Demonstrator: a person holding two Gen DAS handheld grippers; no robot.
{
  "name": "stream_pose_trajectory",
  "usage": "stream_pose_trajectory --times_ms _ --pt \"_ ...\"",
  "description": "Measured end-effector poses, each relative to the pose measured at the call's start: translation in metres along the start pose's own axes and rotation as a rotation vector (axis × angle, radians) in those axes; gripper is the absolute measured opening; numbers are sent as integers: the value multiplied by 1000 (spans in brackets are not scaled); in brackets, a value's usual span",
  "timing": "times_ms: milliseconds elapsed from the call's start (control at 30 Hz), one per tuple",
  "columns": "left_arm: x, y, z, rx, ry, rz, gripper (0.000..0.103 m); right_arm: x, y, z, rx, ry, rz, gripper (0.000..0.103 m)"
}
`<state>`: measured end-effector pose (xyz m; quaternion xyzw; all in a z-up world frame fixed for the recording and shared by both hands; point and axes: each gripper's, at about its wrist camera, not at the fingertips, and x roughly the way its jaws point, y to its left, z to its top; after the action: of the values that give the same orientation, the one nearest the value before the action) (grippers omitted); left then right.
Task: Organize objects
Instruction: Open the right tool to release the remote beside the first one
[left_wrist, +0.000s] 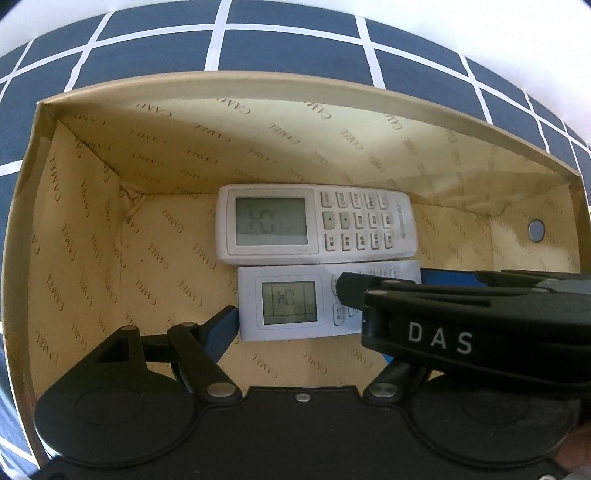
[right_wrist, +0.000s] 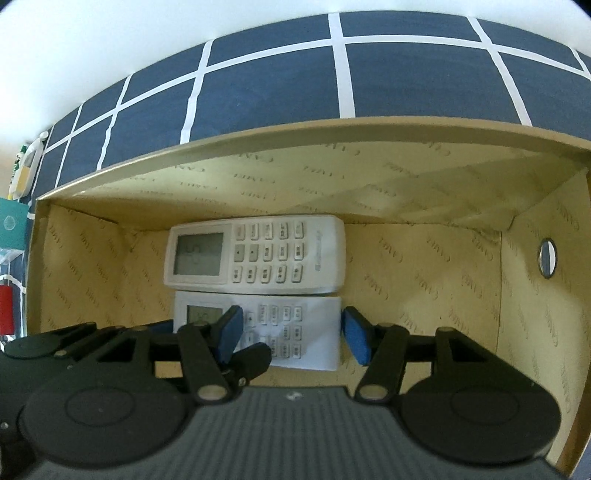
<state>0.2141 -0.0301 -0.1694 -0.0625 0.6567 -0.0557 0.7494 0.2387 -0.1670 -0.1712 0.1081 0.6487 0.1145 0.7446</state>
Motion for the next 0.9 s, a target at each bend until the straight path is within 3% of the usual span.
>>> stream_pose_trajectory --times_ms 467,900 --pt "-6 -5 0 9 -15 12 76 -8 -3 -5 14 -20 -32 61" --pt "-58 -25 -31 45 -90 20 83 -67 -6 -32 32 -117 -48 65"
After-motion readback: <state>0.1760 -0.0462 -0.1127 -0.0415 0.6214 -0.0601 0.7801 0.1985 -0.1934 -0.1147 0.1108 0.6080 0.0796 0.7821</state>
